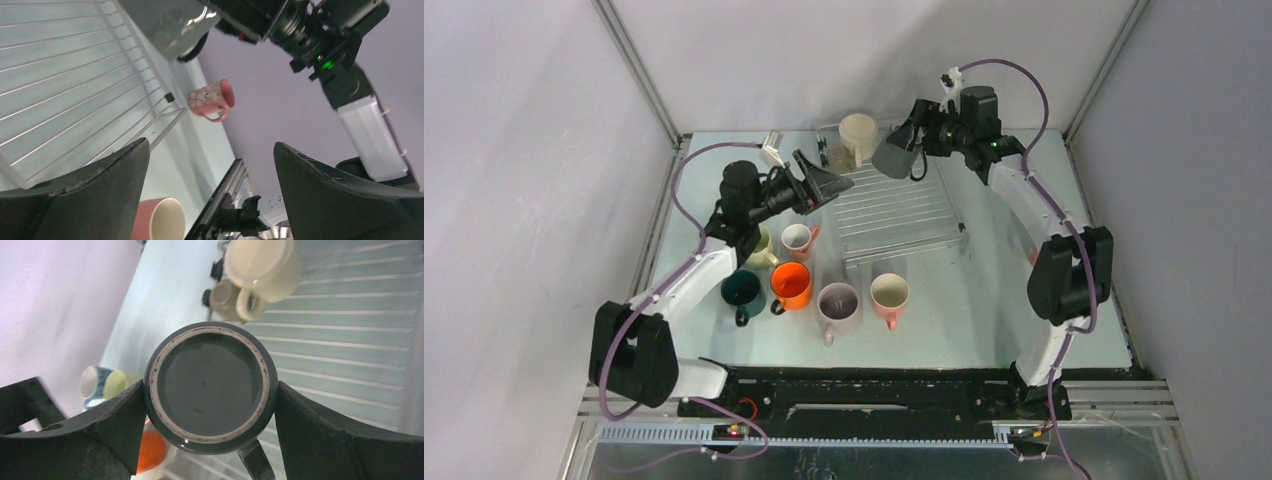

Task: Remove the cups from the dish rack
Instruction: Unload the cup from the dish rack, then place the cup at the center of the board.

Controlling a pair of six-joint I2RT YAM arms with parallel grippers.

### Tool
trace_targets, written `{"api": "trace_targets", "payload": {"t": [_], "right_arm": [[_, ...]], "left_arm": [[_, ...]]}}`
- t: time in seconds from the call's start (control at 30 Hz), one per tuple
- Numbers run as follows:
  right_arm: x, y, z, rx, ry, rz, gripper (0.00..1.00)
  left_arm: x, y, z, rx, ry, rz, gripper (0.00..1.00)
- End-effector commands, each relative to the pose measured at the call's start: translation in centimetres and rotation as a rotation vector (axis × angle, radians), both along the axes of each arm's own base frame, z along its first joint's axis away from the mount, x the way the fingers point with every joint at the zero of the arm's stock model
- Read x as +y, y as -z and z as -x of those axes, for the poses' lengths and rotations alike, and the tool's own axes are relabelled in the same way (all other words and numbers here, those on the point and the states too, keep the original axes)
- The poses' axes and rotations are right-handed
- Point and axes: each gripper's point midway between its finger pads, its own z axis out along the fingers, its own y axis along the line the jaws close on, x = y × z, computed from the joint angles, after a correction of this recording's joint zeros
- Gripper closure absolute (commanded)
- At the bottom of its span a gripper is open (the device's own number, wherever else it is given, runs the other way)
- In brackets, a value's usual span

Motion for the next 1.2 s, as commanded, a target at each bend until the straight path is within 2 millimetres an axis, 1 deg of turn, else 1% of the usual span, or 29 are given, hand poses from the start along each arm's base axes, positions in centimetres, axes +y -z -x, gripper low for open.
{"api": "trace_targets", "payload": {"t": [0.0, 0.07, 0.1, 0.13, 0.27, 0.4, 0.47, 0.53, 0.63, 0.77, 0.87, 1.03, 1.13, 1.17], "right_arm": [[3.0, -6.9, 4.4, -0.043, -0.071, -0.195, 0.91], [3.7, -7.4, 5.8, -0.028, -0.089, -0.237, 0.92], [3.8, -8.1, 6.5, -0.029, -0.094, -0.260, 0.92], [4.0, -8.2, 7.1, -0.016, -0.097, -0.285, 0.92], [4.8, -9.4, 9.1, 0.003, -0.120, -0.350, 0.92], [5.5, -10.1, 10.3, 0.014, -0.143, -0.388, 0.92], [5.8, -10.0, 10.7, 0.035, -0.147, -0.405, 0.92], [6.0, -10.7, 10.9, 0.019, -0.153, -0.439, 0.93], [6.2, -10.9, 11.2, 0.031, -0.159, -0.482, 0.93], [6.7, -11.3, 11.8, 0.041, -0.170, -0.521, 0.93], [7.0, -11.3, 12.1, 0.051, -0.177, -0.551, 0.93], [7.2, -11.2, 12.7, 0.066, -0.185, -0.610, 0.93], [7.1, -11.2, 13.0, 0.072, -0.182, -0.648, 0.94], [7.1, -11.2, 13.1, 0.074, -0.179, -0.660, 0.94]], "left_arm": [[-1.4, -2.3, -0.2, -0.029, 0.007, 0.149, 0.00], [-1.8, -2.3, -0.6, -0.011, 0.005, 0.191, 0.00], [-2.0, -2.3, -0.7, 0.005, 0.004, 0.220, 0.01], [-2.1, -2.3, -0.8, 0.014, 0.003, 0.240, 0.02], [-2.5, -1.7, -1.2, 0.045, -0.007, 0.283, 0.04], [-2.6, -1.6, -1.2, 0.058, -0.012, 0.309, 0.07], [-2.6, -1.9, -1.4, 0.057, -0.016, 0.334, 0.09], [-2.6, -2.7, -1.4, 0.044, -0.009, 0.376, 0.11], [-2.5, -4.0, -1.3, 0.035, 0.004, 0.442, 0.17], [-2.5, -5.6, -0.9, 0.035, 0.029, 0.525, 0.27], [-2.6, -6.7, -0.6, 0.037, 0.055, 0.578, 0.35], [-3.0, -8.1, -0.2, 0.053, 0.099, 0.666, 0.52], [-3.0, -8.9, 0.2, 0.051, 0.119, 0.710, 0.64], [-3.0, -9.1, 0.2, 0.050, 0.122, 0.720, 0.71]]}}
